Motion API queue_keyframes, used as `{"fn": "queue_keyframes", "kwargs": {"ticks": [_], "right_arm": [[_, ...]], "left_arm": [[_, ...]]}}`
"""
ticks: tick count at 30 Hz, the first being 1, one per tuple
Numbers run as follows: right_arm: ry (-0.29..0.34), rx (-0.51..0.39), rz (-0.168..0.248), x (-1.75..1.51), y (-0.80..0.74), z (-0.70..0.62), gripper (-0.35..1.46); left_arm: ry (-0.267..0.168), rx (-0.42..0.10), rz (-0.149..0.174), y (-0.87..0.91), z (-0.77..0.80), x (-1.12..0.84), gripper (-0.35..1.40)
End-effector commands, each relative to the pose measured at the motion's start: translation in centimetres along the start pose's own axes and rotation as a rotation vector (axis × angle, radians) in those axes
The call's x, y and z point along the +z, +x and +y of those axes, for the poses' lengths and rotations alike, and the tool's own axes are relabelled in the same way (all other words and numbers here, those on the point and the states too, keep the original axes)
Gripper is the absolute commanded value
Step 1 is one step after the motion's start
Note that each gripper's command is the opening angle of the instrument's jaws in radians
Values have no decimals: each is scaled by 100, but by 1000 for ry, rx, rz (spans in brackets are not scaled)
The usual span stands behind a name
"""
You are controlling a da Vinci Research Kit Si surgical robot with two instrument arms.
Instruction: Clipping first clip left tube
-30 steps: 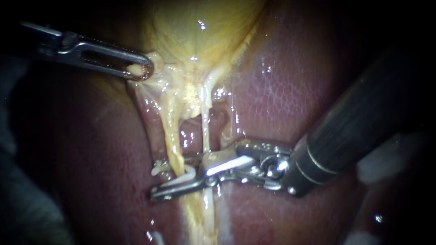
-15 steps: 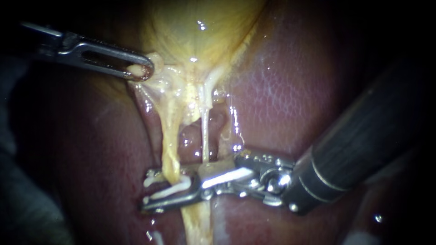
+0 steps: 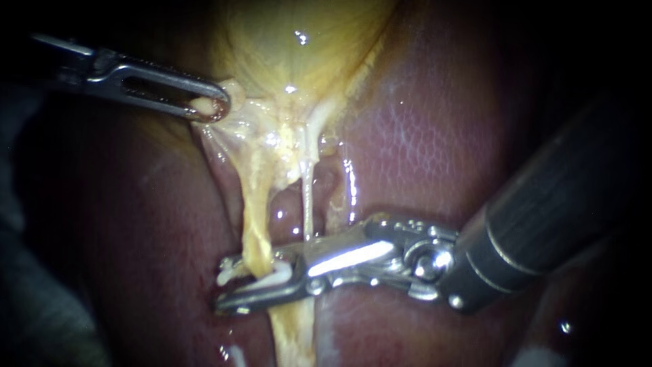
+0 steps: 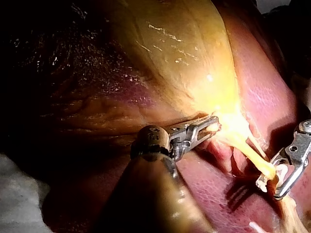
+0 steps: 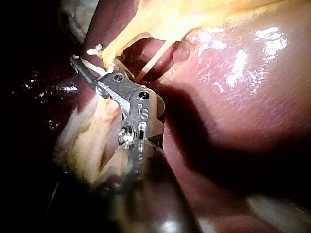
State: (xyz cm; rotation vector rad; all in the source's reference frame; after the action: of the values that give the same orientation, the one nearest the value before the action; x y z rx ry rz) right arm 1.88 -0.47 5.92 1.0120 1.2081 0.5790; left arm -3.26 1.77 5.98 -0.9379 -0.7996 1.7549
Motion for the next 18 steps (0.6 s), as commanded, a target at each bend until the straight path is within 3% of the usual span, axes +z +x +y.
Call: {"fn": "queue_keyframes", "kwargs": {"ticks": [1, 10, 18], "right_arm": [[0, 0, 0, 0, 0, 0, 7], [4, -1, 1, -7, -3, 0, -35], [8, 16, -1, -15, -6, -1, -35]], "left_arm": [[0, 0, 0, 0, 0, 0, -35], [0, 0, 0, 0, 0, 0, -35], [0, 0, 0, 0, 0, 0, -35]]}}
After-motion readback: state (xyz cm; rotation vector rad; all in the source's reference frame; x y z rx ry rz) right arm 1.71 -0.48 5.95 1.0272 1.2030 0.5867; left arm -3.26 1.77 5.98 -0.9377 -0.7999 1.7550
